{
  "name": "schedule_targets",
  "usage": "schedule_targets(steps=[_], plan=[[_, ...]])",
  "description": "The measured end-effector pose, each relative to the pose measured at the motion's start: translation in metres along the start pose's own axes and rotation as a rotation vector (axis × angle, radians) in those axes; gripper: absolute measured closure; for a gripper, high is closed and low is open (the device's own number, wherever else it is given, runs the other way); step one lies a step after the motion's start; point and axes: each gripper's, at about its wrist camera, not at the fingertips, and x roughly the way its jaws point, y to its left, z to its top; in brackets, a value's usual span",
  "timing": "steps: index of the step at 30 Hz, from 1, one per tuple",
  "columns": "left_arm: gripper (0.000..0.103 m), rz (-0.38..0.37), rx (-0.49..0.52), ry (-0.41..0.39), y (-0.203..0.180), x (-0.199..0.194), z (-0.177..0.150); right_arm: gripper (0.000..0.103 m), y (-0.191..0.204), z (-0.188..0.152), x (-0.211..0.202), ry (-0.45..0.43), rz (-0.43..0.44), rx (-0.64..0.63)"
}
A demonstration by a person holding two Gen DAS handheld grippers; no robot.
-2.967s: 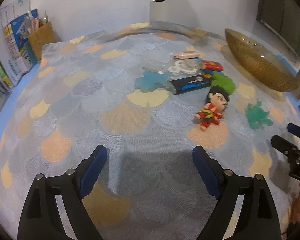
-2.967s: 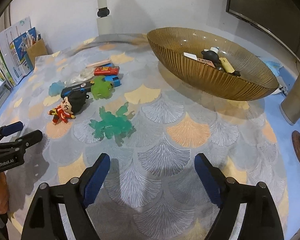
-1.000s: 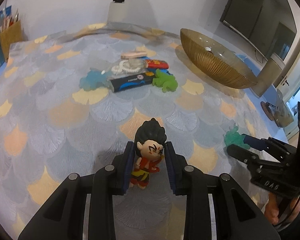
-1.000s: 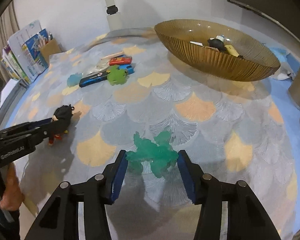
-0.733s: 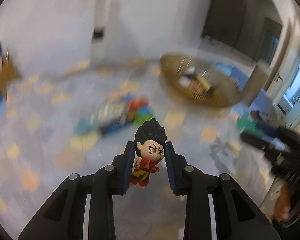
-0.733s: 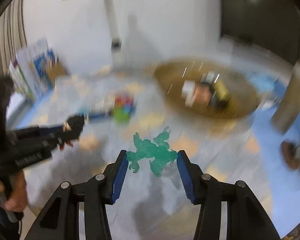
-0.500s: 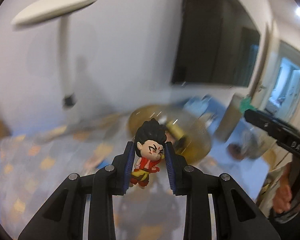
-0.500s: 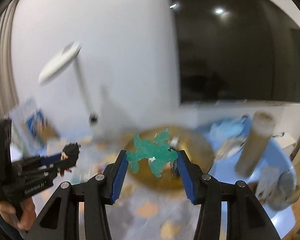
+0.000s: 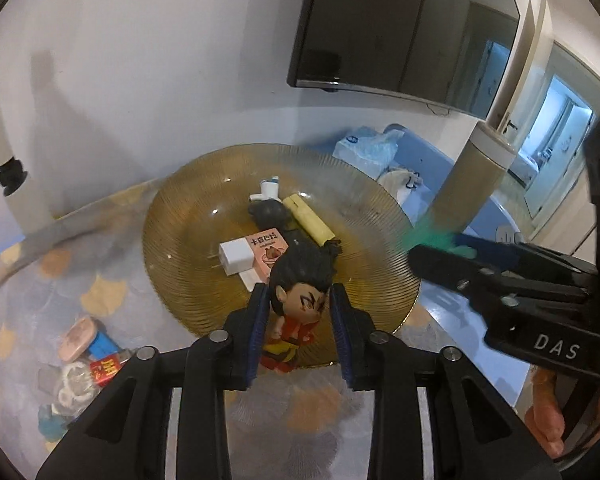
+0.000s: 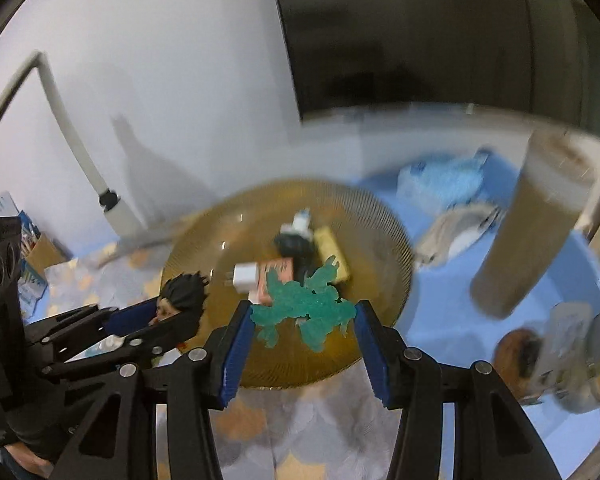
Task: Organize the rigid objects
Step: 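Carry the boy figure and green frog into the amber bowl and release both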
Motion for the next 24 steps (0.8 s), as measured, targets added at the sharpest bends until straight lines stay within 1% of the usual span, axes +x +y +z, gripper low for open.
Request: schedule_targets(steps=[1, 3, 4, 6, 7, 8, 9, 11, 14, 16, 18, 20, 22, 24], plan=[[0.058, 0.004, -0.001, 0.001, -0.002, -0.003, 0.002, 0.046, -0.004, 0.003, 0.005, 0.016, 0.015, 0.013], [0.057, 0.007, -0.005, -0.029, 0.001, -0.018, 0.002, 0.041, -0.013, 0.005, 0.004, 0.016, -0.021, 0.039], [0.057, 0.016, -0.002, -0.052, 0.004, -0.029, 0.001, 0.041, -0.018, 0.004, -0.002, -0.004, -0.028, 0.054], [0.056, 0.045, -0.013, -0.098, 0.014, -0.055, -0.005, 0.04, -0.024, 0.001, -0.021, -0.052, 0.009, 0.079], [0.051, 0.053, -0.028, -0.116, 0.021, -0.068, -0.009, 0.039, -0.025, 0.001, -0.029, -0.064, 0.021, 0.082], [0.043, 0.062, -0.053, -0.135, 0.03, -0.082, -0.014, 0.039, -0.023, -0.002, -0.036, -0.073, 0.032, 0.077], [0.041, 0.071, -0.081, -0.161, 0.038, -0.098, -0.022, 0.039, -0.019, -0.005, -0.039, -0.075, 0.039, 0.069], [0.04, 0.099, -0.123, -0.206, 0.052, -0.124, -0.035, 0.039, -0.009, -0.013, -0.047, -0.073, 0.065, 0.054], [0.04, 0.153, -0.154, -0.232, 0.062, -0.152, -0.06, 0.039, 0.017, -0.024, -0.055, -0.061, 0.123, 0.004], [0.04, 0.183, -0.188, -0.235, 0.071, -0.165, -0.079, 0.039, 0.038, -0.031, -0.057, -0.062, 0.152, -0.035], [0.04, 0.203, -0.226, -0.219, 0.082, -0.17, -0.095, 0.039, 0.057, -0.042, -0.058, -0.058, 0.179, -0.071], [0.04, 0.227, -0.261, -0.202, 0.093, -0.171, -0.112, 0.039, 0.077, -0.056, -0.051, -0.032, 0.194, -0.11], [0.04, 0.251, -0.301, -0.172, 0.108, -0.166, -0.134, 0.039, 0.094, -0.074, -0.039, -0.004, 0.2, -0.149], [0.04, 0.27, -0.345, -0.123, 0.122, -0.153, -0.155, 0.039, 0.106, -0.094, -0.023, 0.023, 0.196, -0.183]])
